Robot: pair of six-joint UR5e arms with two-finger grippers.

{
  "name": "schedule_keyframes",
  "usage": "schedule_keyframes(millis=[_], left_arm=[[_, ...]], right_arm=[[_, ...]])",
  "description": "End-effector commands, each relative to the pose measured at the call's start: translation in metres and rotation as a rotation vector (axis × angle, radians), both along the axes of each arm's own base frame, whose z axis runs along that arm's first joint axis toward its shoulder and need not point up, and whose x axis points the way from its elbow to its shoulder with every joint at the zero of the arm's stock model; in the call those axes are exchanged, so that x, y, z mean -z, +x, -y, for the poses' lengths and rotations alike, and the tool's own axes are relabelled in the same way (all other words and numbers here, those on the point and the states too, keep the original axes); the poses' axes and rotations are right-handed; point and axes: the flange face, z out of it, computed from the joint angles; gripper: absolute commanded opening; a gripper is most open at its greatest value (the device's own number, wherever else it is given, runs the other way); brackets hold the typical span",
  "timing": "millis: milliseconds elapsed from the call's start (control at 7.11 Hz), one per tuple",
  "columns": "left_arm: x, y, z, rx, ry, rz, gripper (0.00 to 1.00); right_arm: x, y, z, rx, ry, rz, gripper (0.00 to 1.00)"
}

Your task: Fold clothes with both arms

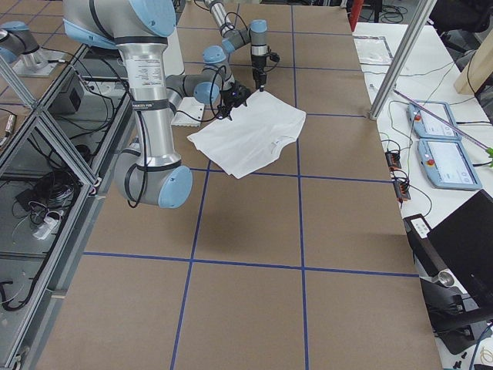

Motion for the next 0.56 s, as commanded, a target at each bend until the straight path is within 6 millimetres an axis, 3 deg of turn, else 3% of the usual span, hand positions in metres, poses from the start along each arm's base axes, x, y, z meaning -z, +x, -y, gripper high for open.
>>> schedule_keyframes(millis=[0, 141, 422], left_arm=[[-0.0009, 0.0008, -0.0004, -0.002, -0.001, 0.001, 0.29], [-0.0009, 0.0008, -0.0004, -0.002, 0.0, 0.001, 0.0], [-0.0059, -0.0071, 0.0076, 0.01, 0.011, 0.01, 0.0]], right_arm=[[0.0008, 0.0005, 0.0, 0.0, 0.001, 0.002, 1.0], [0.0021, 0.0009, -0.0001, 0.0, 0.002, 0.005, 1.0], [0.0021, 0.0004, -0.0007, 0.001, 0.002, 0.005, 1.0]])
